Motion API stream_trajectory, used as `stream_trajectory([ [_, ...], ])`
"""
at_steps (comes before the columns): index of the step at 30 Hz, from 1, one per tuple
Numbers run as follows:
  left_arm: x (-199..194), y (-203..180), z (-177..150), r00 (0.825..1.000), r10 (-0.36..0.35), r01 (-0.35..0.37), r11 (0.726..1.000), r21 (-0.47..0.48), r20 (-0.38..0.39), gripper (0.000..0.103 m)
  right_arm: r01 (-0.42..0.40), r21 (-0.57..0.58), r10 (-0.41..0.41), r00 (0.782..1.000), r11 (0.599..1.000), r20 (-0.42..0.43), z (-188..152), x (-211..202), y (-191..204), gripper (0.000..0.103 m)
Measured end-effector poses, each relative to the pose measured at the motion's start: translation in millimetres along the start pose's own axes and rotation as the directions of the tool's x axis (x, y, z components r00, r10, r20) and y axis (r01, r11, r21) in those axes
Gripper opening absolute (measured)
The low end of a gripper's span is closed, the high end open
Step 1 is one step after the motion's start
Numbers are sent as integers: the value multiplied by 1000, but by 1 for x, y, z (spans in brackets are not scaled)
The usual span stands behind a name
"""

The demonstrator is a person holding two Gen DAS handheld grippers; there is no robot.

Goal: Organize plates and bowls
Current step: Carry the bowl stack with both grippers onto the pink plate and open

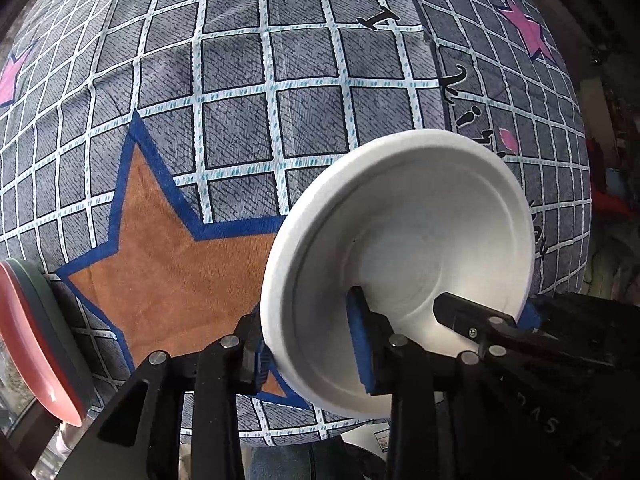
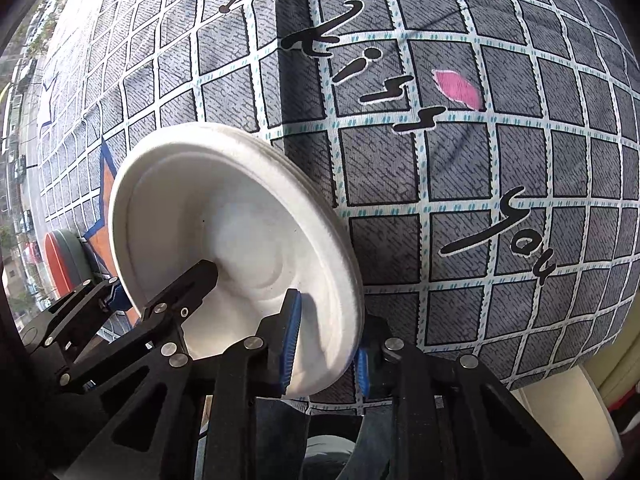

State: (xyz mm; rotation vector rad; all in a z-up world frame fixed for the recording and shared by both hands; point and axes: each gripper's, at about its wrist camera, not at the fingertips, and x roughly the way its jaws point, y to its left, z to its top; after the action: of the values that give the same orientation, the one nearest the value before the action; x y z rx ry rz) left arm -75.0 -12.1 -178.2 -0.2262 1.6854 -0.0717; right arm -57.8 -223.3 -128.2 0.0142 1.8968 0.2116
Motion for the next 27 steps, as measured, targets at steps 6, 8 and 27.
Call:
stream_trajectory([
  [6, 6, 4, -19, 1000, -6, 5, 999, -32, -21, 36, 12, -34, -13, 999, 999, -36, -9, 18, 31, 27],
  [8, 7, 6, -26, 1000, -5, 4, 999, -44, -24, 36, 15, -49, -18, 998, 999, -54, -11, 24, 45, 27],
  [27, -22, 64, -64, 993, -29, 53, 974, -221, 111, 37, 105, -338, -140, 987, 935, -81, -2, 42, 228, 27],
])
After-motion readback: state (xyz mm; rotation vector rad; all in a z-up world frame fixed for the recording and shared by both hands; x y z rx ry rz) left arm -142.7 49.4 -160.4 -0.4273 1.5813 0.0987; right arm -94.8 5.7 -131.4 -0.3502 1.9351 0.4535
